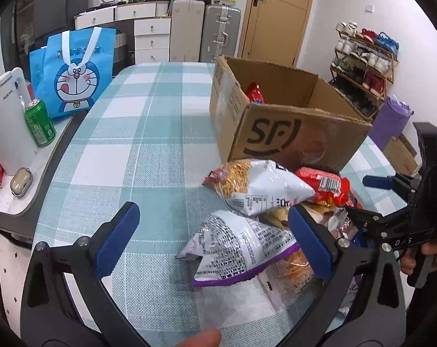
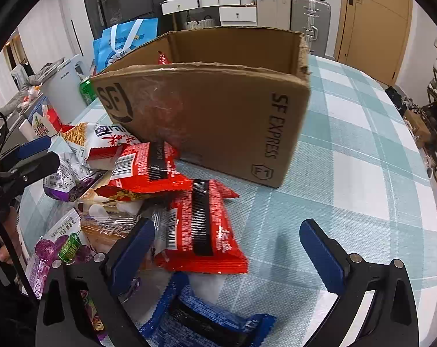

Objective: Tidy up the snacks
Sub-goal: 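Move the right gripper back to the red wafer packs beside the box, then grasp the red wafer packs with the right gripper while the left gripper grasps the white-purple bag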

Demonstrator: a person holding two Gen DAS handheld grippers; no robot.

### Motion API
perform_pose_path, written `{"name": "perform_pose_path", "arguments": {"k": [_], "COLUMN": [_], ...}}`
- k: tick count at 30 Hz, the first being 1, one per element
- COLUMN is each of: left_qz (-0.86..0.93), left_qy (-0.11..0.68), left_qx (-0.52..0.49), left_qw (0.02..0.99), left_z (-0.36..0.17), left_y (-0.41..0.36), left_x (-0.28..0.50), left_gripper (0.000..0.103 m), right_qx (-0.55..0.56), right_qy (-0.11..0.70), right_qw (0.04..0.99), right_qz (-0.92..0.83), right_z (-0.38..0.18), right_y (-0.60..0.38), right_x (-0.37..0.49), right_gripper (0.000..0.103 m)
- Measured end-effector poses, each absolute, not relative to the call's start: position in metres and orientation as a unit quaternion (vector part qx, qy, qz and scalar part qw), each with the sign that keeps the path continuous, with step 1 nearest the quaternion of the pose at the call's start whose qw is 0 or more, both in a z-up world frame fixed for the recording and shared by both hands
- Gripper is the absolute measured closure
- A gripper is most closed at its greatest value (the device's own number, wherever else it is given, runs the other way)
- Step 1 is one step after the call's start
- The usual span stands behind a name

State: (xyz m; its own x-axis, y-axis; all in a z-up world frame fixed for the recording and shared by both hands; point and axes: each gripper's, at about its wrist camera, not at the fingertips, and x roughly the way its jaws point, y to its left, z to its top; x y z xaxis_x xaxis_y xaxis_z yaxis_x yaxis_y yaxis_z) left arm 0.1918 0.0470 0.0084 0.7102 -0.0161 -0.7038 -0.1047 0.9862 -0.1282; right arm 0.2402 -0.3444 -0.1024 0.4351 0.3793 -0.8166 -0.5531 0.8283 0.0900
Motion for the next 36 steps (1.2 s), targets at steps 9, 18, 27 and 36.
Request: {"name": "perform_pose_path", "arguments": {"k": [9, 18, 27, 36], "left_qz": [0.018, 0.014, 0.019, 0.002], "left_qy": [0.392, 0.398, 0.401, 0.41], "left_qx": [-0.066, -0.062, -0.064, -0.056], "left_qw": [0.918, 0.915, 0.914, 0.91], "left_z": [0.001, -0.002, -0.003, -0.005], "left_y": [0.038, 0.037, 0.043, 0.039], "left_x": [0.194, 0.195, 0.195, 0.195], "left_gripper": [0.001, 0.001, 0.001, 0.001], "right_qx": [-0.109, -0.122, -0.108, -0.088], "right_qy": [0.45, 0.443, 0.443, 0.416], "right_qw": [0.846, 0.843, 0.845, 0.857], "right_qz": [0.265, 0.28, 0.279, 0.293], "right_z": [-0.105, -0.109, -0.107, -0.085], "right_y": [-0.346, -0.336, -0.351, -0.365], "right_x": [0.241, 0.234, 0.236, 0.233], "right_gripper": [0.007, 0.027, 0.058, 0.058]}}
